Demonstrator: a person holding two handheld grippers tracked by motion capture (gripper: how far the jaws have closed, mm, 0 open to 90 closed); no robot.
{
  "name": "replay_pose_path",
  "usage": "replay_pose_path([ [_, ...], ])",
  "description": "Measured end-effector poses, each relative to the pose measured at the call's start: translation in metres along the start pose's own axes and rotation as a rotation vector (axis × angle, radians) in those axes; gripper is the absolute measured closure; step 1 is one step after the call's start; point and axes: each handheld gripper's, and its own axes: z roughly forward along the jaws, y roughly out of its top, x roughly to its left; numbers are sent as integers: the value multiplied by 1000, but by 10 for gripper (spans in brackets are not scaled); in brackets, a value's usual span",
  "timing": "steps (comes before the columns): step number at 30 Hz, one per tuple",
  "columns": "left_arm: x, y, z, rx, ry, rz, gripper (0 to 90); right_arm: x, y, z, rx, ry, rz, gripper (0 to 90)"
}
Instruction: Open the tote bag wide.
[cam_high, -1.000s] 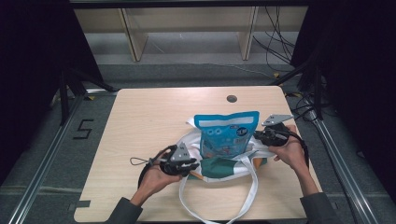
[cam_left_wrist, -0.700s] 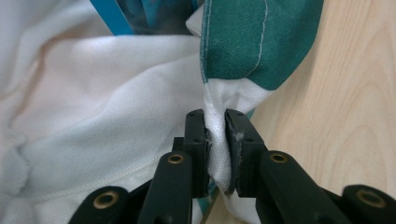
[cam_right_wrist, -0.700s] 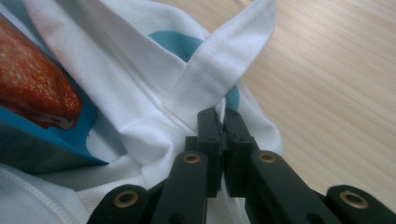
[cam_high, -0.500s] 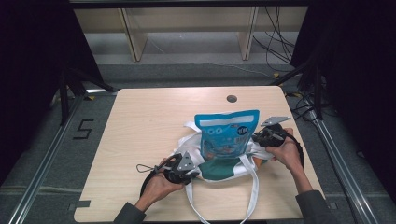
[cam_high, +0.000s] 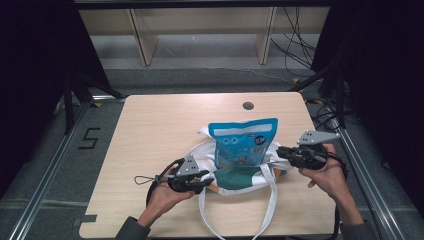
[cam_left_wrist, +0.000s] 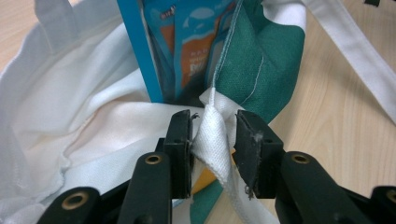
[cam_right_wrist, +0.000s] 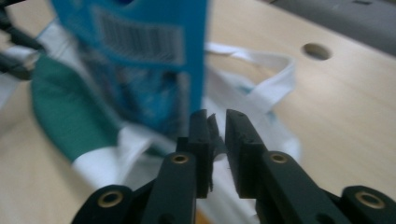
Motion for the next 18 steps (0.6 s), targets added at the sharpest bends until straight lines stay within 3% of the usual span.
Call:
replay_pose_path([
  [2,-3,-2,3,12,9,4,666,8,-6,3,29,26,-33,840],
  [4,-3,-6,9,56,25,34,692,22,-14,9,102,54,-85,858],
  [6,-3,-9,14,66,28,31,703,27,-17,12,127,60,-79,859],
  [7,-4,-13,21,97,32,38,706,31,-27,25,185,54,-111,863],
  [8,-4,-13,21,97,32,38,714,31,-27,25,185,54,-111,863],
  [9,-4,-15,26,119,45,61,714,33,-31,33,194,55,-102,871],
  [11,-2,-17,33,137,63,67,715,33,-37,49,234,67,-94,876],
  [14,-1,-16,36,132,74,63,715,34,-38,56,230,47,-95,878],
  [16,4,-14,39,138,115,79,716,32,-38,62,242,37,-93,879],
  [18,10,-13,43,139,144,81,716,27,-37,71,200,10,-75,879],
])
